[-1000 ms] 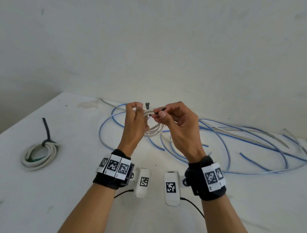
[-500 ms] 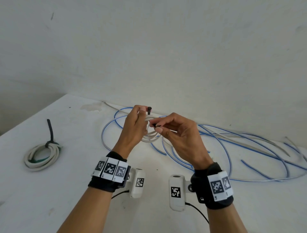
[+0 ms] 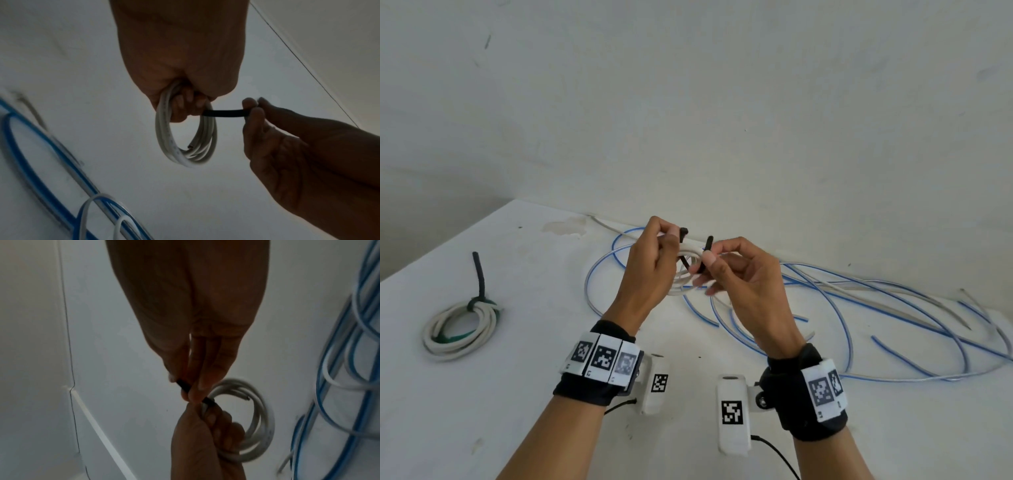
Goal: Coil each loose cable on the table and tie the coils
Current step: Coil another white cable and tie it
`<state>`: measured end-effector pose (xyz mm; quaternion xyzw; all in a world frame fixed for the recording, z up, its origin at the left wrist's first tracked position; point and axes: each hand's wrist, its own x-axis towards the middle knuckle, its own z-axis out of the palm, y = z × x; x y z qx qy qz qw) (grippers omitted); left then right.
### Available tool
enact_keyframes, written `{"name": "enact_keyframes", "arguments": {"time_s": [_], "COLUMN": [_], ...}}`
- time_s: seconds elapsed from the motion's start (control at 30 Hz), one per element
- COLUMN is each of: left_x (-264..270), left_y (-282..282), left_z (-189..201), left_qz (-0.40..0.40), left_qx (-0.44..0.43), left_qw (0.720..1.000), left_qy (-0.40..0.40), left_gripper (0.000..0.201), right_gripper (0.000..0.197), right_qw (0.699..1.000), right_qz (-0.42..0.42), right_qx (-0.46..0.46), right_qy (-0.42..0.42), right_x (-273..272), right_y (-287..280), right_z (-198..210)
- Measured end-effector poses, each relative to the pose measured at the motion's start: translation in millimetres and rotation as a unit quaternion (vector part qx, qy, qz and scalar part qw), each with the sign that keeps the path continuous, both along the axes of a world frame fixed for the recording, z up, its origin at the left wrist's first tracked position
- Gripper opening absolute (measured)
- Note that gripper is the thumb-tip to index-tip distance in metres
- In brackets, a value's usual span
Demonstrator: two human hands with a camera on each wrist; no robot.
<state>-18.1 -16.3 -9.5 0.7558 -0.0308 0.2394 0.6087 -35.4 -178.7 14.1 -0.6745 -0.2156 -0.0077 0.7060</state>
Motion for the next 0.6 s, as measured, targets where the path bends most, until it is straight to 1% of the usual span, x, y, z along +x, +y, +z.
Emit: {"name": "enact_keyframes", "arguments": {"time_s": [0.1, 0.2, 0.33, 0.6], "left_x": [-8.0, -12.1, -10.1, -8.8], "left_y": [-9.7, -19.1, -21.6, -20.7], "left_z": [6.7, 8.4, 6.5, 4.7], "left_qz": [-0.018, -0.045, -0.050, -0.045], "left_qx": [0.050, 0.064, 0.070, 0.077], "left_qw": [0.997, 0.995, 0.994, 0.993], "left_qy": [-0.046, -0.070, -0.071, -0.078], "left_gripper": [0.014, 0.013, 0.015, 0.014], "right_gripper": [0.019, 0.021, 0.028, 0.021], "right_qw": [0.998, 0.996, 0.994, 0.996], "right_qz": [-0.028, -0.029, -0.044, -0.036], "right_qx": [-0.013, 0.005, 0.026, 0.014], "right_qy": [0.052, 0.083, 0.092, 0.086], "right_x": [-0.6, 0.3, 3.4, 0.2], "right_y": [0.6, -2.8, -7.0, -7.4], "right_z": [-1.5, -1.5, -0.7, 3.8]}}
